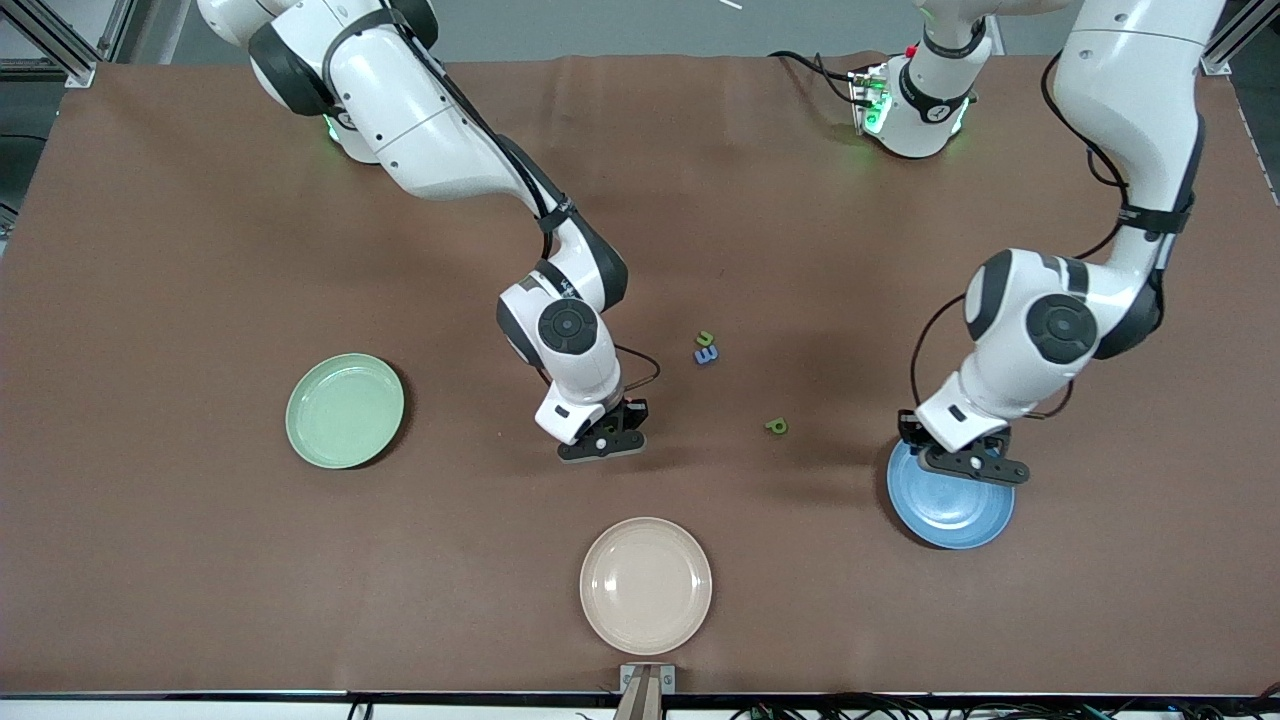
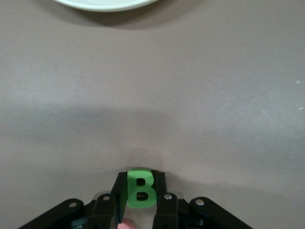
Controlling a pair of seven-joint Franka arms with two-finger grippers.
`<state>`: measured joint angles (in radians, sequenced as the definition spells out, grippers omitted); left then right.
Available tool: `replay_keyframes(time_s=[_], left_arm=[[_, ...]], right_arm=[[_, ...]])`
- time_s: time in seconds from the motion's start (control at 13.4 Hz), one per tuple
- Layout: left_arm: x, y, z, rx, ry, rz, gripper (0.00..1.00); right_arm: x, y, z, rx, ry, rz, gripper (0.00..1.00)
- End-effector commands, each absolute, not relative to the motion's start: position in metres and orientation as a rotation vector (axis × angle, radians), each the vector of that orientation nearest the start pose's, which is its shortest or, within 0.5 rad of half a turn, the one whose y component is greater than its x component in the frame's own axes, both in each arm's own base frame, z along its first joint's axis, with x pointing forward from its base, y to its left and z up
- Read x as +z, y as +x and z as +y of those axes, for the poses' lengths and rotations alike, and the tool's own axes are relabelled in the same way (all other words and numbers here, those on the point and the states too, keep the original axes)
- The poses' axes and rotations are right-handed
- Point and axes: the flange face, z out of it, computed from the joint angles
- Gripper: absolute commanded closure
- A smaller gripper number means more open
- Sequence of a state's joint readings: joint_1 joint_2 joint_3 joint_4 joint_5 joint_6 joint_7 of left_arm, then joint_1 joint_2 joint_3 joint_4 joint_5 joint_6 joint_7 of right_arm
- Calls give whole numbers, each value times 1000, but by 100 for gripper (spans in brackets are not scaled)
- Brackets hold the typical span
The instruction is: Sort upper and lower case letters into plates
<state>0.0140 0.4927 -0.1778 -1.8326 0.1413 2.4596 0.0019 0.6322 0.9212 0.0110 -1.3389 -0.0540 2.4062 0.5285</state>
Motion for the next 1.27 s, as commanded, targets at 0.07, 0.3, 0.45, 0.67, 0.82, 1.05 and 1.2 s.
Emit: replay_keyframes(time_s=[0.07, 0.3, 0.45, 0.67, 0.82, 1.05, 1.2], left_arm=[[248, 679, -65, -200, -3093, 442, 46], [252, 678, -51, -200, -3099, 390, 0], [266, 676, -62, -180, -3114, 344, 0], [279, 668, -114, -167, -3154, 227, 0], [275, 658, -161, -153, -3174, 147, 0], [257, 639, -222, -103, -3189, -107, 0], [241, 627, -259, -71, -3187, -225, 1]], right_arm=[[236, 640, 367, -36, -3135, -369, 100], [264, 644, 256, 65, -3092, -565, 100], [272, 634, 180, 115, -3053, -709, 100], [264, 609, 81, 132, -3020, -791, 100], [239, 586, 41, 129, -3010, -805, 100], [209, 562, 33, 148, -3007, -785, 70], [215, 565, 31, 148, -3011, -769, 0]])
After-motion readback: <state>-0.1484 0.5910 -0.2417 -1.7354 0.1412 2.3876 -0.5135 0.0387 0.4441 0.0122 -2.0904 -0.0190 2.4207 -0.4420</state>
